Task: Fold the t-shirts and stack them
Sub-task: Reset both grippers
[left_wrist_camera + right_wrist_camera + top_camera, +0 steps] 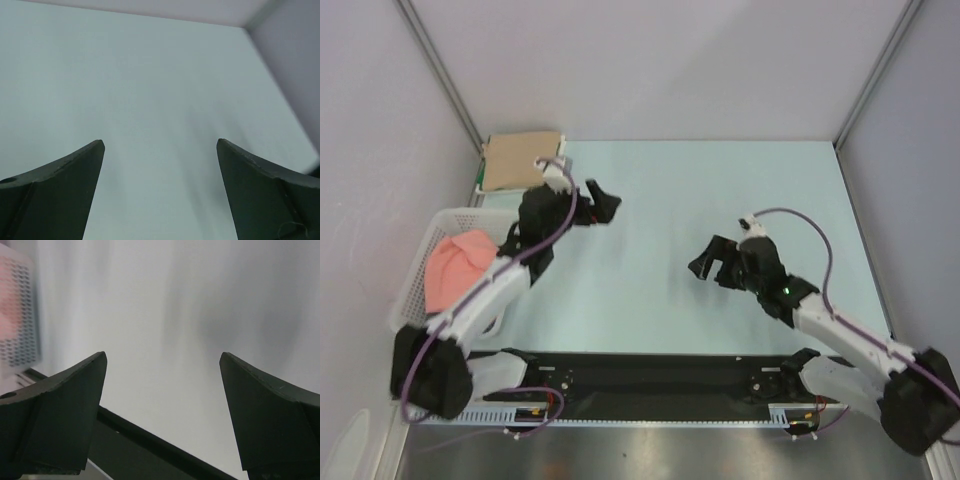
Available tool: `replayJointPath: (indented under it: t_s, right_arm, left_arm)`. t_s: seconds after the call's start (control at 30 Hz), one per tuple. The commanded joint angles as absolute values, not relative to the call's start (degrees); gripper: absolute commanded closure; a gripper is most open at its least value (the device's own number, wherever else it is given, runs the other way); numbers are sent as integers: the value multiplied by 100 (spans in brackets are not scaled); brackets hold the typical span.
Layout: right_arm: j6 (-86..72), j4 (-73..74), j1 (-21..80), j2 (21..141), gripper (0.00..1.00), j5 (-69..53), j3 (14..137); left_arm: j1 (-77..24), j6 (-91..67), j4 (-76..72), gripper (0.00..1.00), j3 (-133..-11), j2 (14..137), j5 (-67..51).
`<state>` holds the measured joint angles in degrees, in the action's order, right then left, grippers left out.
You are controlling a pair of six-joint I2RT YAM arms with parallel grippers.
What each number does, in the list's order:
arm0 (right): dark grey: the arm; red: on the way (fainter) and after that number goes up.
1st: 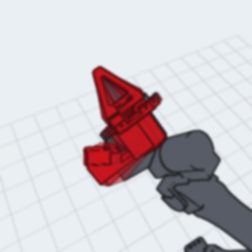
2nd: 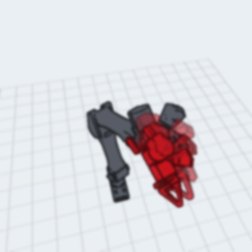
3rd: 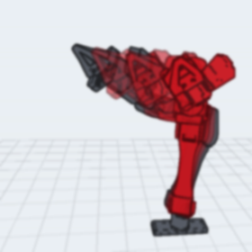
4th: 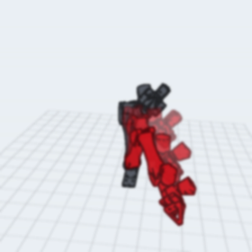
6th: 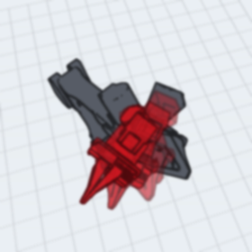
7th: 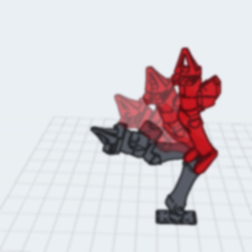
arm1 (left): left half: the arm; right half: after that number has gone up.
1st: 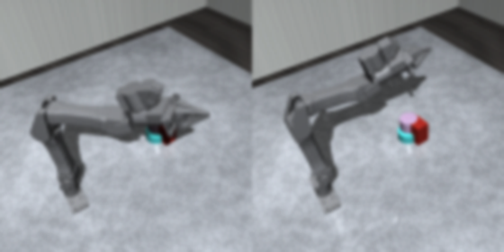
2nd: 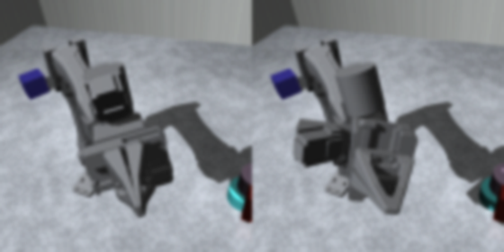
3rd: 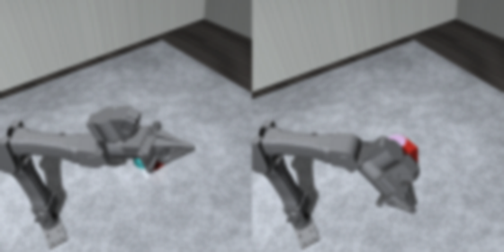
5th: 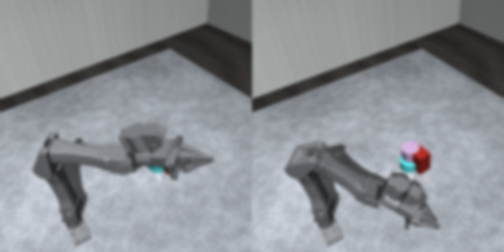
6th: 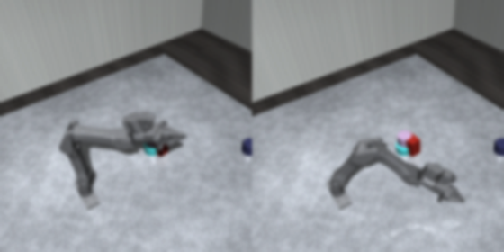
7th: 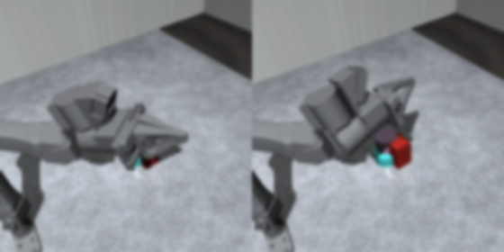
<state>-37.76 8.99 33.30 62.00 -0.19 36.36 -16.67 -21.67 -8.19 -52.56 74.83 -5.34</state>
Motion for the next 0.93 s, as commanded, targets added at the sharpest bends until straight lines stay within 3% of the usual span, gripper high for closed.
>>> replayJointPath:
  t_s: [0.0,0.17,0.27,0.37,0.43,0.57,0.77,0.9]
  right_arm:
    - [-5612,-350,3278,4916,0,403,2345]
    - [-6924,-598,3374,2921,0,711,688]
    - [-7487,330,3419,1638,0,914,185]
    - [-7515,1201,3515,172,0,853,9]
    - [-7515,1248,3594,402,0,835,9]
    - [-7426,871,3884,1071,0,852,-148]
    - [-7367,431,4069,1283,0,1160,-466]
    - [-7058,-217,3929,1205,0,678,-475]
  left_arm:
    - [-2074,-3355,-1589,0,-3915,6085,-1755]
    - [-2101,-4603,-2636,0,-1620,3488,-2662]
    - [-2101,-5420,-2899,0,-522,2219,-2830]
    - [-2101,-6519,-2945,0,578,26,-2786]
    - [-2092,-7133,-2726,0,1078,-831,-2812]
    - [-2136,-7251,-3452,0,1134,-150,-3568]
    - [-2136,-7400,-3437,0,1134,-61,-3314]
    - [-2136,-7567,-3305,0,1125,-219,-3357]
